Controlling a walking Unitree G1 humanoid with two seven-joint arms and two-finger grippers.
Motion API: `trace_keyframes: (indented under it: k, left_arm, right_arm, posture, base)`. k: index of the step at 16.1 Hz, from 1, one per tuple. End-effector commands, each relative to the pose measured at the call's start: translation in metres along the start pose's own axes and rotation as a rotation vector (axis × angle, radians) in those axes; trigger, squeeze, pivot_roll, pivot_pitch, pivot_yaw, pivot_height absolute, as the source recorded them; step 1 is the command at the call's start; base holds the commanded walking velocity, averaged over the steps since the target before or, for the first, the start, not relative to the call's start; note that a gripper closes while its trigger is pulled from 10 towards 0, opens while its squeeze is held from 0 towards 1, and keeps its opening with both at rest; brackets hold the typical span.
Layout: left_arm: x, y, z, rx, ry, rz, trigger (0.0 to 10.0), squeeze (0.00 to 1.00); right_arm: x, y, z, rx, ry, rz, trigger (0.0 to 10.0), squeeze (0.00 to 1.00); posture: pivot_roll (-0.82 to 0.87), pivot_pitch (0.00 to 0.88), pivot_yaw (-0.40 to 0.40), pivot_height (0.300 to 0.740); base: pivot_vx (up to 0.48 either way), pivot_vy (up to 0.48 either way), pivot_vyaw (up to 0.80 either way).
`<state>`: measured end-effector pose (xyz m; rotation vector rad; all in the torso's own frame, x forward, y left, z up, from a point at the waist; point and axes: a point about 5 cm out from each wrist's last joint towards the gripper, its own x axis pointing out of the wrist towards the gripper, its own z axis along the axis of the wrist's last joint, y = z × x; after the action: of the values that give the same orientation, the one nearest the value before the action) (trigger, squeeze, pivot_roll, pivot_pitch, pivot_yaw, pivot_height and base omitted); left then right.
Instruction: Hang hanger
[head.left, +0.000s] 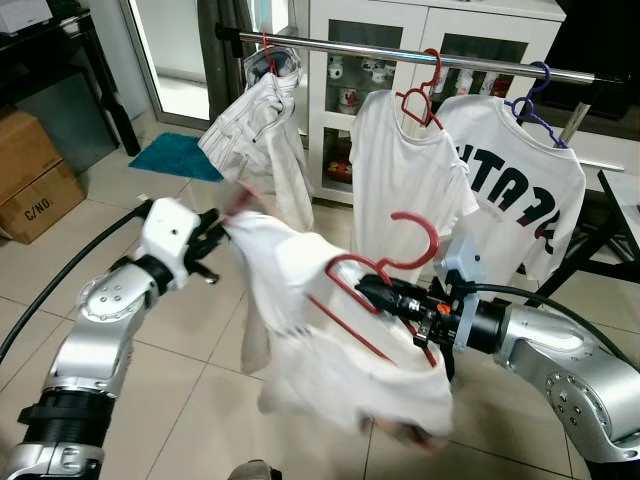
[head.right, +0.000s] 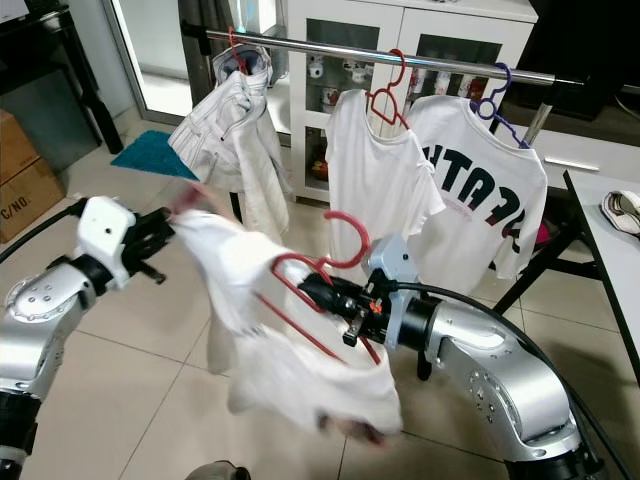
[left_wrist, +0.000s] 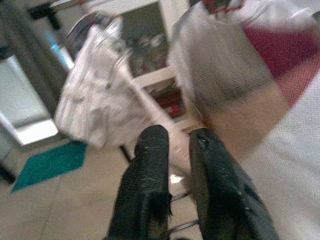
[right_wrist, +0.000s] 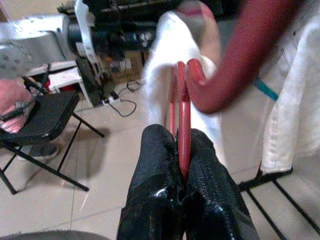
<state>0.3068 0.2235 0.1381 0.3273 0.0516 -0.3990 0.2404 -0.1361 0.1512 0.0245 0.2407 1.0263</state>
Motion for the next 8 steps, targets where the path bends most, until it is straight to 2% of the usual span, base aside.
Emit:
trace_keyframes:
  k: [1, 3, 4, 5, 6, 8]
  left_arm:
    - [-0.011, 0.006, -0.009, -0.071, 0.019, 0.060, 0.0, 0.00]
    - [-0.017, 0.010, -0.015, -0.119, 0.019, 0.109, 0.0, 0.00]
    - [-0.020, 0.017, -0.008, -0.128, -0.051, 0.157, 0.0, 0.00]
    - [-0.020, 0.018, -0.005, -0.129, -0.070, 0.163, 0.0, 0.00]
    - [-0.018, 0.021, 0.008, -0.127, -0.143, 0.174, 0.0, 0.00]
    - [-0.015, 0.026, 0.014, -0.115, -0.157, 0.176, 0.0, 0.00]
  right_arm:
    - [-0.001, -0.004, 0.000, -0.007, 0.005, -0.034, 10.0, 0.00]
    - [0.000, -0.011, 0.000, -0.003, 0.011, -0.085, 10.0, 0.00]
    - [0.000, -0.018, -0.003, -0.009, 0.048, -0.129, 10.0, 0.00]
    - [-0.001, -0.019, -0.004, -0.016, 0.060, -0.133, 10.0, 0.00]
    - [-0.001, -0.019, -0.011, -0.061, 0.125, -0.126, 10.0, 0.00]
    - [0.002, -0.017, -0.011, -0.037, 0.093, -0.111, 10.0, 0.00]
  posture:
    - [0.00, 0.000, 0.033, 0.740]
    - [0.00, 0.000, 0.027, 0.740]
    - [0.00, 0.000, 0.023, 0.740]
    - [0.00, 0.000, 0.023, 0.740]
    - [0.01, 0.000, 0.018, 0.740]
    - [0.01, 0.000, 0.022, 0.740]
  base:
    - [0.000, 0.000, 0.00]
    - [0.000, 0.000, 0.00]
    - [0.000, 0.000, 0.00]
    - [0.000, 0.000, 0.00]
    - [0.000, 0.000, 0.00]
    - [0.000, 0.000, 0.00]
